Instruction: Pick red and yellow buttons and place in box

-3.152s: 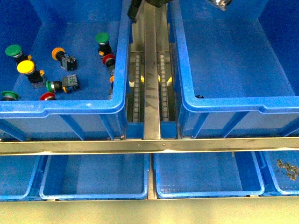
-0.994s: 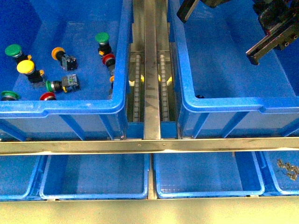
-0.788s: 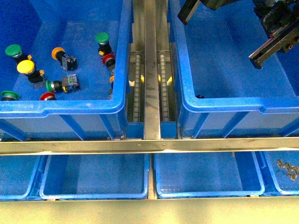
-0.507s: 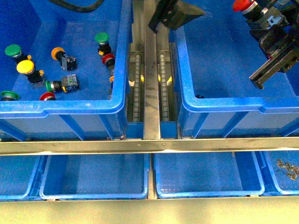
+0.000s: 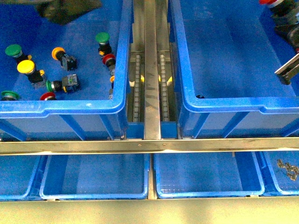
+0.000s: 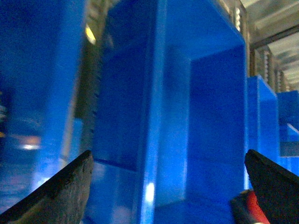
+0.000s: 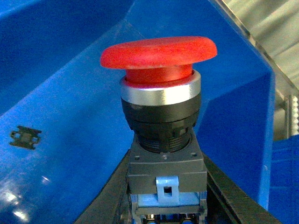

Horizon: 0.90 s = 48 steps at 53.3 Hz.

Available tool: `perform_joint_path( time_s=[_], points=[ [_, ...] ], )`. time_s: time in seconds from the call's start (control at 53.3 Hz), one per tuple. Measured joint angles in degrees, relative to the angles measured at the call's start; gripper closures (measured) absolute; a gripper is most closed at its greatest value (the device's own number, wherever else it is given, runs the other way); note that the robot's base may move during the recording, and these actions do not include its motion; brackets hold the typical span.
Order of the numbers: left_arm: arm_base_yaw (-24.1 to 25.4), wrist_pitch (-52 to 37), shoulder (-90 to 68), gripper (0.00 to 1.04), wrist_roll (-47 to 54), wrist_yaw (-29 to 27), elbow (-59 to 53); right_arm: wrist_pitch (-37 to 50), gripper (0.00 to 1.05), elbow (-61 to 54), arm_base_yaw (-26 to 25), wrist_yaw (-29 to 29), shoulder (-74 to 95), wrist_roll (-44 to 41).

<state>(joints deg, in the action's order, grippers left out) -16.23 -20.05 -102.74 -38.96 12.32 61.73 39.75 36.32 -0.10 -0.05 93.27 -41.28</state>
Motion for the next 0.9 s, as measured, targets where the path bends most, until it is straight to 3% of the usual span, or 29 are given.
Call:
perform_joint_path(
  time_s=[0.225, 0.319, 0.394, 0.469, 0.544, 0.675, 0.844, 0.901],
  points=[
    [6.1, -7.7, 10.9, 0.08, 15.7, -2.5, -19.3, -6.3, 0.76, 0.0, -0.9, 0.5, -5.3, 4.1],
    [8.7, -7.7, 12.2, 0.08, 16.3, -4.3, -24.0, -8.5, 0.76, -0.4, 0.0, 2.0, -8.1, 6.7],
    [9.3, -13.3, 11.4, 0.12, 19.1, -9.5, -27.8, -9.9, 0.76, -1.3, 0.7, 3.5, -10.6, 8.4],
    [9.2, -35.2, 10.7, 0.28, 28.5, -18.4, -36.2, -11.5, 0.76, -3.1, 2.1, 4.9, -14.0, 10.9],
    [9.2, -46.4, 14.9, 0.46, 34.5, -19.3, -41.6, -13.2, 0.76, -5.0, 3.7, 5.6, -16.9, 12.7],
    [11.1, -45.8, 22.5, 0.76, 37.4, -18.3, -48.0, -15.7, 0.77, -6.6, 4.1, 6.3, -20.9, 15.0],
    [12.0, -42.8, 29.9, 1.03, 37.9, -16.6, -52.4, -16.2, 0.77, -6.9, 4.1, 7.4, -21.8, 16.6],
    [13.1, -41.1, 33.0, 1.02, 38.1, -15.1, -53.9, -16.3, 0.77, -7.0, 4.0, 7.7, -22.1, 17.1]
  ],
)
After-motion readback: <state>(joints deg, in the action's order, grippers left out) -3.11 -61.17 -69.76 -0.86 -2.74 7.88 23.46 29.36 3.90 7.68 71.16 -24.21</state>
